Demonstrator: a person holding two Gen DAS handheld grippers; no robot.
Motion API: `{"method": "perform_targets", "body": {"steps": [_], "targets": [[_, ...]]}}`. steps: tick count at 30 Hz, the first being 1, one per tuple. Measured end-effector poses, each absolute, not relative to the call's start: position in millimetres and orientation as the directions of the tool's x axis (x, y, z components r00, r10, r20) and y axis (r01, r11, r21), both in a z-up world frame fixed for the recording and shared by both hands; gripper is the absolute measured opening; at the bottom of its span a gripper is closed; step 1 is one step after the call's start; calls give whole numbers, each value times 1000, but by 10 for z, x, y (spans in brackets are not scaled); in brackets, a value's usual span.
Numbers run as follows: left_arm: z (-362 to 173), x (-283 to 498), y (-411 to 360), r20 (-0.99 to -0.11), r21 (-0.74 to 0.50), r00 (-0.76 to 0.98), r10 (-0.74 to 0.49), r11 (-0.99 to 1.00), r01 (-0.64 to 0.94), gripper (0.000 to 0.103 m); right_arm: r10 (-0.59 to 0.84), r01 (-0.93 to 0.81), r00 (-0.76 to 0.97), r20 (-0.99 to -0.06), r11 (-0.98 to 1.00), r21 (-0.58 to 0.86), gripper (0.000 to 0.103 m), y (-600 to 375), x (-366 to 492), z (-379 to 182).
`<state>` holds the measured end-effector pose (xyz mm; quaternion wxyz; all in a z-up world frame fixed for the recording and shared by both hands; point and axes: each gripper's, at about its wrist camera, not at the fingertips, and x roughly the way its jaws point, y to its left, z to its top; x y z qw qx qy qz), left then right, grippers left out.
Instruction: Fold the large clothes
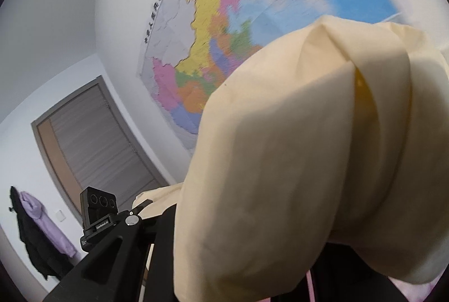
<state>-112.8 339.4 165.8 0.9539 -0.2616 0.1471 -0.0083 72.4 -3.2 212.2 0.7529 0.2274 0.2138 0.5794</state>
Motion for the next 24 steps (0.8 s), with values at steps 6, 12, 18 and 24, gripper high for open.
{"method": "perform_targets", "body": {"steps": [6,12,18,24], "targets": [[1719,-1111,4241,-285,-453,952,109,860,-234,26,988,-789,147,-53,149,596,16,1059,1054,2158],[1582,-1110,5028,-289,-445,923,254,818,-365,24,994,-763,71,-79,106,638,16,2107,1216,1878],[871,-1206,5623,-317,-431,886,340,780,-453,24,972,-764,-17,-236,140,630,16,2706,1000,1019],[-175,-1349,5893,-449,-543,856,256,683,-489,36,903,-647,-114,-413,248,721,29,2724,950,-1]]}}
